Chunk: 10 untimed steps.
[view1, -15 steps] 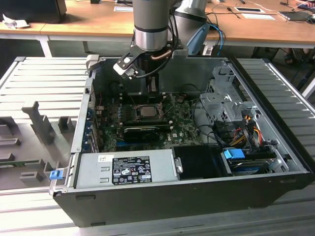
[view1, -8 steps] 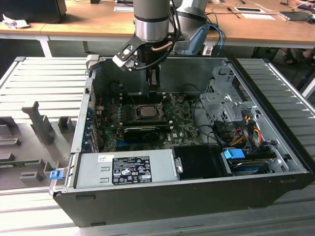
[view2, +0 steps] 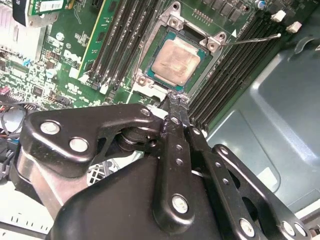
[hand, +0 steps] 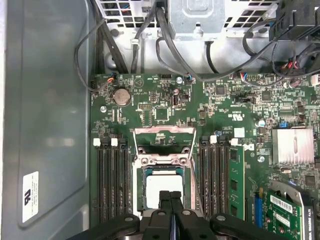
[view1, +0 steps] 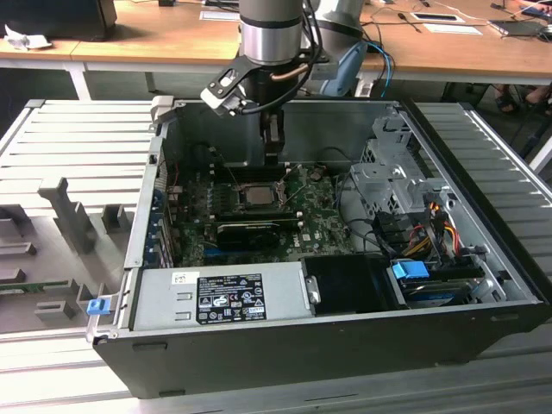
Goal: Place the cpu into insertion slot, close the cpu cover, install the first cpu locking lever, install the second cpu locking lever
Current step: 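Close the cpu cover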
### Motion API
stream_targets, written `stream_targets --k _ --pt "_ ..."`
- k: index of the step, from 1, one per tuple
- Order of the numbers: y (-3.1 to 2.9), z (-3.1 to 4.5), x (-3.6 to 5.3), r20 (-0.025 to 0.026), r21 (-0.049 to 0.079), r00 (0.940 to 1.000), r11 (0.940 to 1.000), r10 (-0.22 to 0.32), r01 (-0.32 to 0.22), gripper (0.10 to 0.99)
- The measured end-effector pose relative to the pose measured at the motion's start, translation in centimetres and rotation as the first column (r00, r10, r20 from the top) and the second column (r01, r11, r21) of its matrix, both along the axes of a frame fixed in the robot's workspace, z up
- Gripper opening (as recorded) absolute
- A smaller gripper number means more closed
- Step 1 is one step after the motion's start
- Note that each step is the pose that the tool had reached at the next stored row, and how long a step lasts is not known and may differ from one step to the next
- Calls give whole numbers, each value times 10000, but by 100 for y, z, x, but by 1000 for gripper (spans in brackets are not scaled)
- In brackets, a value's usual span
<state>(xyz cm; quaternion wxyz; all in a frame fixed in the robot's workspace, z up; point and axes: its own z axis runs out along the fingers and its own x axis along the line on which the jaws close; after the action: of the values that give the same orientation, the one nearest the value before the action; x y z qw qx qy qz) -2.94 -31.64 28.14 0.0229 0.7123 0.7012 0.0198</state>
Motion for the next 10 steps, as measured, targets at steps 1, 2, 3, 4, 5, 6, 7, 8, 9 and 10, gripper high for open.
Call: stream_targets --k 1,2,3,4,5,6,7,8,9,10 --pt "0 1 2 -1 0 10000 10000 0 0 106" --pt "0 2 4 -2 0 10000 10000 0 0 106" --pt "0 5 9 -4 -1 10000 10000 0 0 106" --pt "0 5 12 -5 -1 10000 10000 0 0 106" --pt "1 6 15 -7 0 10000 10000 0 0 106" --pt "1 7 17 -8 -3 10000 10000 -1 1 106" --pt "2 9 20 -10 -6 10000 10000 0 0 106" --pt "2 9 23 -10 -9 10000 10000 0 0 106" --pt "4 10 25 -10 -15 10000 10000 -1 1 106" --pt "5 10 27 -11 -23 10000 10000 0 0 106"
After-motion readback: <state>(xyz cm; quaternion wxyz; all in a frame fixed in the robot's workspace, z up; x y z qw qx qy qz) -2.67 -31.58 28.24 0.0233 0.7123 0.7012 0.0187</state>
